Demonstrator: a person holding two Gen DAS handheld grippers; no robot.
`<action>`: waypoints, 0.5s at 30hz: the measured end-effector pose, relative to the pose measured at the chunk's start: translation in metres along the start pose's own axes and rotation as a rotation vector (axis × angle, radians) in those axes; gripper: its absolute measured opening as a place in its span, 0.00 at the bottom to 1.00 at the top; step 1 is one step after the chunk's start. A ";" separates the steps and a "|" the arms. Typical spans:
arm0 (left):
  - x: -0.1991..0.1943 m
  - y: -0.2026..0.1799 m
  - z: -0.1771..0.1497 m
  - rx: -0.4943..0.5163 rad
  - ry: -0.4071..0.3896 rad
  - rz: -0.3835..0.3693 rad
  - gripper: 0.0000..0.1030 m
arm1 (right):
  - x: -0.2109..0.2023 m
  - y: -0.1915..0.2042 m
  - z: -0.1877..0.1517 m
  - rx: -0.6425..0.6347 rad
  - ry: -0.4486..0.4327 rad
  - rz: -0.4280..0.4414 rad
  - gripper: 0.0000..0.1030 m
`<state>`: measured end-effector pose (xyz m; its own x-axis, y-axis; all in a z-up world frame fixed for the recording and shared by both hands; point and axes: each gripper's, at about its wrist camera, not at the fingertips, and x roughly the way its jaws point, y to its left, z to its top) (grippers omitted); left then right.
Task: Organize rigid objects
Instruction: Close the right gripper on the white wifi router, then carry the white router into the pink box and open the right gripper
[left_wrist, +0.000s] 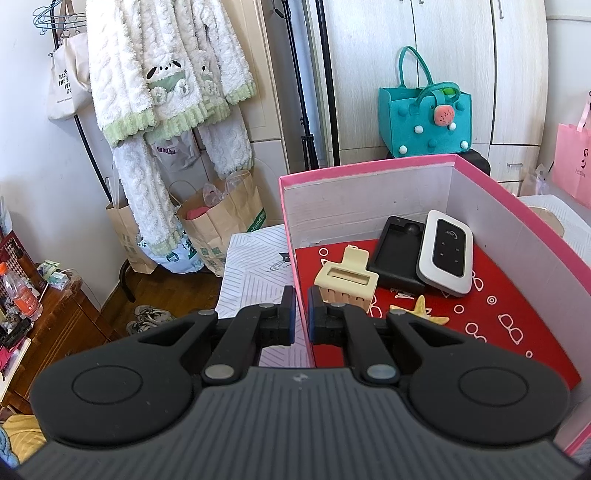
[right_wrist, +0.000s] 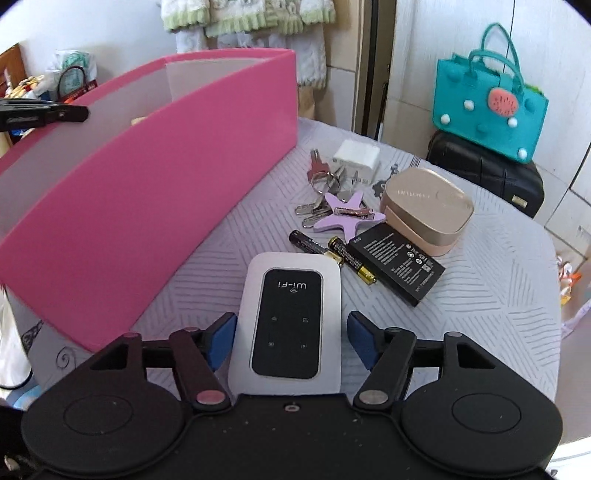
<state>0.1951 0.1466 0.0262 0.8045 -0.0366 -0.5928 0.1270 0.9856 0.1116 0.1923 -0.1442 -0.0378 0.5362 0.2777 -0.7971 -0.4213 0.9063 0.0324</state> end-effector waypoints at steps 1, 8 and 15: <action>0.000 0.001 0.000 0.001 0.000 0.000 0.06 | 0.001 0.000 0.001 -0.004 0.005 0.002 0.70; 0.001 0.002 0.000 -0.004 -0.001 -0.006 0.06 | -0.017 0.006 0.008 -0.075 -0.007 -0.021 0.63; 0.001 0.004 -0.001 -0.018 -0.004 -0.015 0.07 | -0.071 -0.001 0.043 -0.090 -0.148 0.004 0.63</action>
<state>0.1955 0.1510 0.0254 0.8047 -0.0522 -0.5914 0.1286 0.9878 0.0878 0.1861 -0.1510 0.0446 0.6336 0.3313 -0.6992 -0.4842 0.8746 -0.0243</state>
